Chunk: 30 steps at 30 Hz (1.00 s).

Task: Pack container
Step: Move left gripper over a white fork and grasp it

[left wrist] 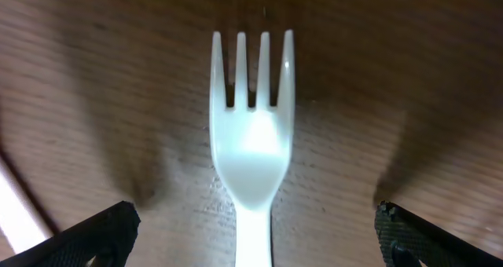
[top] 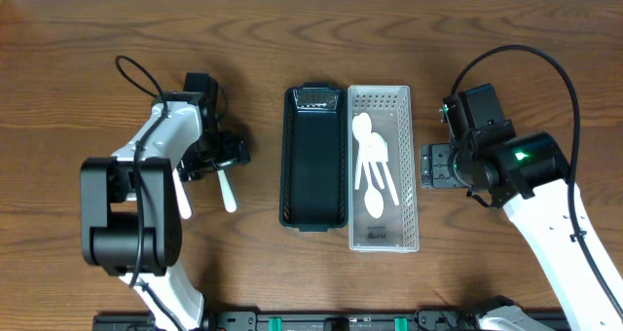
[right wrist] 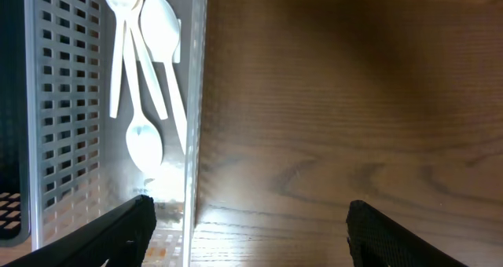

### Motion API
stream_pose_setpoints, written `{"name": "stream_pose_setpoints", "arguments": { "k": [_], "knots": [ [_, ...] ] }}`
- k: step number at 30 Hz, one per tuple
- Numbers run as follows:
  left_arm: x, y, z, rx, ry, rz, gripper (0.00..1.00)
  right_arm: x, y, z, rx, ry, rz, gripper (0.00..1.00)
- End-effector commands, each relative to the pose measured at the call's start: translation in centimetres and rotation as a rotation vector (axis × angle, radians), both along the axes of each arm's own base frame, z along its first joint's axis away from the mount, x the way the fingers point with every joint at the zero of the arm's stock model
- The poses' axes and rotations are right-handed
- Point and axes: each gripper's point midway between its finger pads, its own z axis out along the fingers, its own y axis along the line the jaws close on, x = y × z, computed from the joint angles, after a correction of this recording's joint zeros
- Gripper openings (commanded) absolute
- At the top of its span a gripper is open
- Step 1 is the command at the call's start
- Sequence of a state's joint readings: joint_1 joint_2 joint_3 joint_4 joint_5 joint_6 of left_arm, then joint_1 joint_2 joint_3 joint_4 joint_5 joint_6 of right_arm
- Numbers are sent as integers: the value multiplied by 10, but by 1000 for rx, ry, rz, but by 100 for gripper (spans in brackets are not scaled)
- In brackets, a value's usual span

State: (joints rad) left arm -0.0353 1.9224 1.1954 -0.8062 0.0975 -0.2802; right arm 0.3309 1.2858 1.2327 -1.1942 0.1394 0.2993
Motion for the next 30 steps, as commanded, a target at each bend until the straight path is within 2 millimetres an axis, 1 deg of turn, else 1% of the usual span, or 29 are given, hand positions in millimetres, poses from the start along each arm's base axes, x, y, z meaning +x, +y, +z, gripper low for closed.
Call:
{"name": "stream_pose_setpoints", "arguments": {
  "k": [1,6,10,11,12,13,14,15,17,18,20,23,24,26,28,29,30],
  "knots": [
    [-8,1,-13,0,48,-16,98,-1,-7,-1,-18,5,-10,81],
    [-13,1,-22,1,82,-14,98,-2,-7,-1,-19,7,-10,81],
    [-17,1,-22,1,98,-14,100,-2,-7,-1,-19,7,-10,81],
    [-17,1,-22,1,102,-15,94,-2,-7,-1,-19,7,-10,81],
    [-19,1,-22,1,107,-15,83,-2,-7,-1,-19,7,-10,81],
    [-19,1,-22,1,109,-15,74,-2,-7,-1,-19,7,-11,81],
    [-20,1,-22,1,112,-14,70,-2,-7,-1,-19,7,-11,81],
    [-21,1,-22,2,114,-14,60,-2,-7,-1,-19,7,-11,81],
    [-22,1,-21,2,122,-14,44,-2,-7,-1,-19,7,-11,81],
    [-23,1,-21,2,125,-15,40,-2,-7,-1,-19,7,-11,81],
    [-24,1,-21,2,128,-15,36,-2,-7,-1,-19,7,-11,81],
    [-25,1,-21,2,132,-14,25,-2,-7,-1,-19,7,-10,81],
    [-25,1,-21,2,133,-15,22,-2,-7,-1,-19,7,-10,81],
    [-25,1,-21,2,132,-15,19,-2,-7,-1,-19,7,-10,80],
    [-25,1,-21,3,131,-15,19,-2,-7,-1,-19,7,-10,81],
    [-25,1,-21,3,131,-15,14,-2,-7,-1,-19,7,-10,81],
    [-24,1,-21,3,130,-15,13,-2,-7,-1,-19,7,-10,80]
  ]
}}
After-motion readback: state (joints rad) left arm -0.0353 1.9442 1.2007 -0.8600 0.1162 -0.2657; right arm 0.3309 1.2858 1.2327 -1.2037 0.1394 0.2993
